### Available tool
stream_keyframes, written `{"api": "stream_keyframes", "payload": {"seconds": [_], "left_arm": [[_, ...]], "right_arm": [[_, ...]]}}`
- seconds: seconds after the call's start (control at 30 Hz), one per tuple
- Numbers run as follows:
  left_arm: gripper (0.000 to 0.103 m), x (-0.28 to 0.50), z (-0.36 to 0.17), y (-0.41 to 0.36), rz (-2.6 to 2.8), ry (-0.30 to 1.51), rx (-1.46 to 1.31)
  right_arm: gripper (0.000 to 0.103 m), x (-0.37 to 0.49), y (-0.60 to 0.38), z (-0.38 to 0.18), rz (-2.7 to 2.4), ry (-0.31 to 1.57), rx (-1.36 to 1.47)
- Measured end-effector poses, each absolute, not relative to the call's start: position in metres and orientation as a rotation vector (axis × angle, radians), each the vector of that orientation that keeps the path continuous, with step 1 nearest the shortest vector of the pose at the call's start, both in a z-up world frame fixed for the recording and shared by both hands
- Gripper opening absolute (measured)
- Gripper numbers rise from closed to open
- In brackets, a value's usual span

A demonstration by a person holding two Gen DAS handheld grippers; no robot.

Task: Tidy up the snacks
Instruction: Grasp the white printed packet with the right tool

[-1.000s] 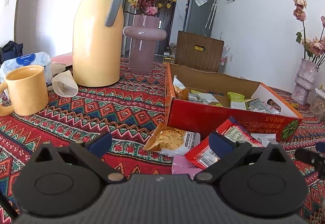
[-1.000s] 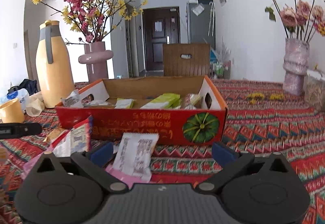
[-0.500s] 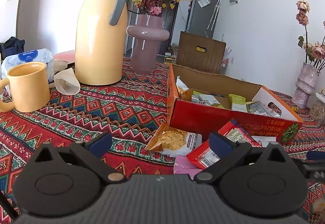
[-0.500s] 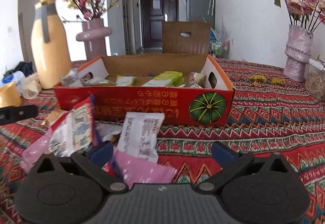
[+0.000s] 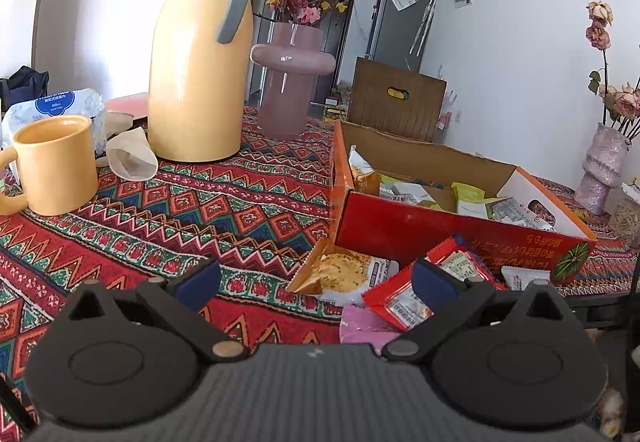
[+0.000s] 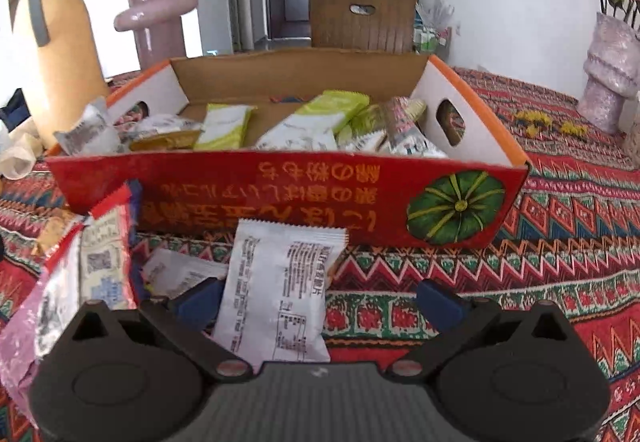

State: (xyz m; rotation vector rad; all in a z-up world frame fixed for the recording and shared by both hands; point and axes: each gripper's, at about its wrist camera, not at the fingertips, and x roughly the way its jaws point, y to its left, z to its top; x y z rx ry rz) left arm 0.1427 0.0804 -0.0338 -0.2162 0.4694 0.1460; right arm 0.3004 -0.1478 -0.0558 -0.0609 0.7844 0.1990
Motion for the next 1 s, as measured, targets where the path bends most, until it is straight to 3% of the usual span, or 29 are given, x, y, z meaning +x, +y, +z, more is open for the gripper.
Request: {"api": "stream_keyframes", "payload": {"seconds": [0.53,0.63,0.7,0.8,1.0], "left_arm": [[0.103,0.145,-0.035,0.082,0.153,0.482,-0.223],[0.103,0.144,-0.035,0.082,0.152,0.483,-0.224],[0.103,0.144,-0.035,0.082,0.152,0.483,-0.223],[0.103,0.144,-0.035,0.082,0.152,0.483,-0.224],[0.103,0.144,-0.035,0.082,0.153,0.485,-0.223]], "right_arm": [[0.103,0.3,-0.151,-0.061,0.214,0.77,-0.06],[0.082,0.294,-0.15,-0.057,0.233,0.753,-0.059],[0.05,0.287,-0.149,-0.054,0.258,0.733,-0.06],[0.039,0.278,-0.146,-0.051,0.269,0.695,-0.089],[0.038,0.263,-0.157,-0.037,0.268,0.606,-0.08]]}}
